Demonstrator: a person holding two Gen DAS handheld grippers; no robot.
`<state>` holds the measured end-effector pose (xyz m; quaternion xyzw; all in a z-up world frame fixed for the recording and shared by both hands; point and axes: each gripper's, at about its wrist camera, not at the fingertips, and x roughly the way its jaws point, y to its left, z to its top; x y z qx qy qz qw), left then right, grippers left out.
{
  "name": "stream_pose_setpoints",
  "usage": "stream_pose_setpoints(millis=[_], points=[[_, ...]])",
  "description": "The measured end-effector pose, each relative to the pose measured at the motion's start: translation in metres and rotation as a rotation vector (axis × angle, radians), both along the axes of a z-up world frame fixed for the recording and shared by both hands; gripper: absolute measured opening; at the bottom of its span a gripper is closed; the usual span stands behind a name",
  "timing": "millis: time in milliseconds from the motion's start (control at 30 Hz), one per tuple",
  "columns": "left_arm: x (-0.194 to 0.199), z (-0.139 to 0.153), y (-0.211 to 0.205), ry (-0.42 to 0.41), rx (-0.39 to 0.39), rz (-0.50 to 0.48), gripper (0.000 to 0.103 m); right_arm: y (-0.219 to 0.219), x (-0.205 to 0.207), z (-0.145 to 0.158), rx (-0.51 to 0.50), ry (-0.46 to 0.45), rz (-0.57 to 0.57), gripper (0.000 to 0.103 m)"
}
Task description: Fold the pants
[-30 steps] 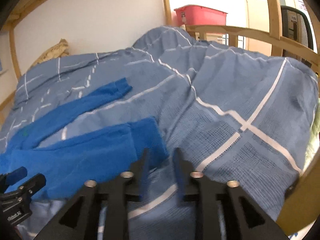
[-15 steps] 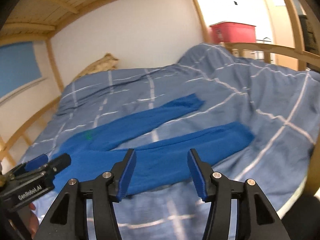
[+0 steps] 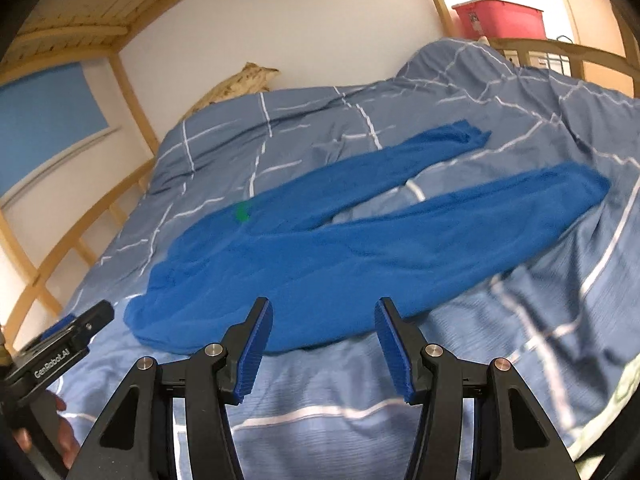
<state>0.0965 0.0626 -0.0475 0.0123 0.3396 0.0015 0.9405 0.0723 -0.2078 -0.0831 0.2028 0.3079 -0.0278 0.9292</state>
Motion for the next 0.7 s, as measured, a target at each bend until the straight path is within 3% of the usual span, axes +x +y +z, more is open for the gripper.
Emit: stream_pose_setpoints(millis=[367, 700], points=[[0.039, -0.041, 0.029, 0.114, -0.074, 0.034, 0.086, 0.006, 0.02, -0.035, 0.123, 0.132, -0.087, 0.054], [0.065, -0.07, 0.034, 0.202, -0.116, 0.05, 0.085, 0.006, 0.03, -0.044, 0.14, 0.14, -0.127, 0.054]])
